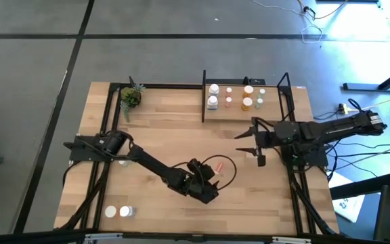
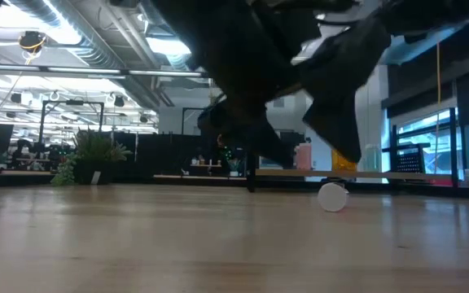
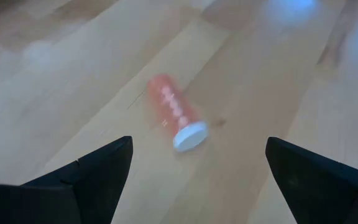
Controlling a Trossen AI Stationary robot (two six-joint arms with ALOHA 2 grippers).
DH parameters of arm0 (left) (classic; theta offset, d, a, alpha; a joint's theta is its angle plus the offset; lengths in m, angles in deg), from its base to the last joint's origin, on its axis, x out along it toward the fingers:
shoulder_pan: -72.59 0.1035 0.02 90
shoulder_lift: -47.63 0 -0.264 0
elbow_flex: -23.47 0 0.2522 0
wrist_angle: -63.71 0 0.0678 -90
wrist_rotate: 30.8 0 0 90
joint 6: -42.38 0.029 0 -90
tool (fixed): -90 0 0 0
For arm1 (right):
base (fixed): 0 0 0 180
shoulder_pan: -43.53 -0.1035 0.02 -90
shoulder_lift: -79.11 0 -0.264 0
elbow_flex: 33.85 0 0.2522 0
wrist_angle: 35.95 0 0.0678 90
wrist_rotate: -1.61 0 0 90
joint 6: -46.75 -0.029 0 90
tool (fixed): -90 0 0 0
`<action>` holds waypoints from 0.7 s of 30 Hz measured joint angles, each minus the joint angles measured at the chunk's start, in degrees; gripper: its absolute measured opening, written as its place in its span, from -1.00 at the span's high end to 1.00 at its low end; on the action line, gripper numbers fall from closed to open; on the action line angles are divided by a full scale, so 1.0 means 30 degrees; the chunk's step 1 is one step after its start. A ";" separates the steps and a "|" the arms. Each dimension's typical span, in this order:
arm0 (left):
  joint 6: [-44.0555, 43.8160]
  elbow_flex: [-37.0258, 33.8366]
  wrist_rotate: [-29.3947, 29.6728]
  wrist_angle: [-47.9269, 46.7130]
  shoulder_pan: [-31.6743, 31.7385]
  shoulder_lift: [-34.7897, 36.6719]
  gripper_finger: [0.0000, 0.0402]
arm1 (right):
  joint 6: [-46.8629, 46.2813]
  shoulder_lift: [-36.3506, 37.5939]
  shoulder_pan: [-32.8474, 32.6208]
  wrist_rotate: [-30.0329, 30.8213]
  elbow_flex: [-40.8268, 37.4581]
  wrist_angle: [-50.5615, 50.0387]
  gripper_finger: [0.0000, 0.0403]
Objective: Pick and place medicine bottles onto shelf by color
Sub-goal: Put the pink pill bottle on the shelf aligned with the other pink pill bottles
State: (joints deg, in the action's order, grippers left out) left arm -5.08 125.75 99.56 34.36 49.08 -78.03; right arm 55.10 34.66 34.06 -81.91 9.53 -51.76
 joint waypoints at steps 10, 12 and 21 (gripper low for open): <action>-0.0009 0.0034 0.0316 0.0596 0.0051 -0.0541 -0.81 | 0.0375 -0.0211 -0.0978 -0.0006 0.3378 -0.5477 0.00; -0.0012 -0.0016 0.0326 0.0436 0.0051 -0.0621 -0.81 | 0.0380 -0.0219 -0.1205 -0.0024 0.4225 -0.6880 0.00; -0.0024 0.0049 0.0071 0.0955 0.0080 -0.1057 -0.81 | 0.0232 -0.0227 -0.2360 -0.0533 0.6421 -1.0429 0.00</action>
State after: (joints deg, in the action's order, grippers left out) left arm -5.15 125.90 99.77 37.23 49.32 -81.20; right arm 55.79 33.98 26.98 -83.51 28.79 -83.05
